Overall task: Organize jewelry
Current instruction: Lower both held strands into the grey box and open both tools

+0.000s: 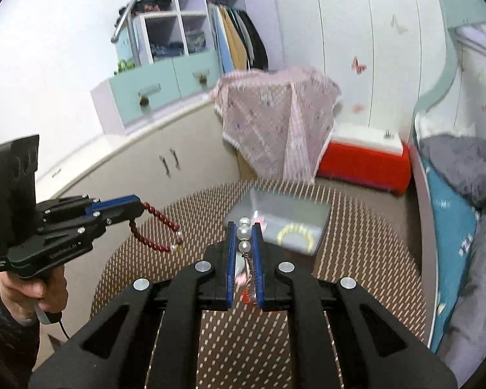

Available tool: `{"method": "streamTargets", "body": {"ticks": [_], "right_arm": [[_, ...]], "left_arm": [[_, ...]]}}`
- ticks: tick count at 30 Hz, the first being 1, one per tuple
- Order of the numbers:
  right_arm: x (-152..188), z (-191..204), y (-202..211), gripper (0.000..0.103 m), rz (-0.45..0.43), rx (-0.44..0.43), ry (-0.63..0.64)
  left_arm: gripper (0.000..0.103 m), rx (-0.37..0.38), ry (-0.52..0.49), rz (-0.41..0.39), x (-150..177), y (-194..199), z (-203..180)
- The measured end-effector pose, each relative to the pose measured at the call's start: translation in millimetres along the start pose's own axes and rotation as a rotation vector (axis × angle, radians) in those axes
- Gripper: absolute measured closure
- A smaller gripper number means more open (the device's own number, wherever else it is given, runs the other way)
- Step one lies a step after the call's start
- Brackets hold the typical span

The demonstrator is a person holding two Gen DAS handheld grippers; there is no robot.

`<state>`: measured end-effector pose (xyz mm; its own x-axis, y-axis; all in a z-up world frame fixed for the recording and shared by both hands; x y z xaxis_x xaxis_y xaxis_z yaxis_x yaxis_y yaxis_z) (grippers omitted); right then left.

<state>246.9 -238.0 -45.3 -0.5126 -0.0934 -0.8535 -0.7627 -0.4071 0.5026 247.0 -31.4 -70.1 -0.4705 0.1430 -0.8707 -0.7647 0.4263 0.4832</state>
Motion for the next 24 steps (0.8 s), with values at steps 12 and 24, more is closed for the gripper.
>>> {"method": "streamTargets", "body": {"ticks": [12,24], "right_arm": [[-55,-22,-18,0.095,-0.050,0.014,0.020],[-54,-51,-68,0.095,0.036,-0.009,-0.069]], "left_arm": [[0.095,0.038,-0.012,-0.037,-64,-35,-12],[0.095,0.054,0.012,0.043,-76,-94,-15]]}}
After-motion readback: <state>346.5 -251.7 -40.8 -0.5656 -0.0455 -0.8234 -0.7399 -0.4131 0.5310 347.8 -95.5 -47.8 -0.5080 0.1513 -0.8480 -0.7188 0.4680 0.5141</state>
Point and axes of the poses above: each gripper's, at about its wrist camera, not at the fingertips, and y roughly against the way its jaws point, z to its left, x to its underside, the point moved 1 cm from there along -y, roughly the way its jaws point, and after that the axes turned 3 degrees about -z, right-handed, at the moved point
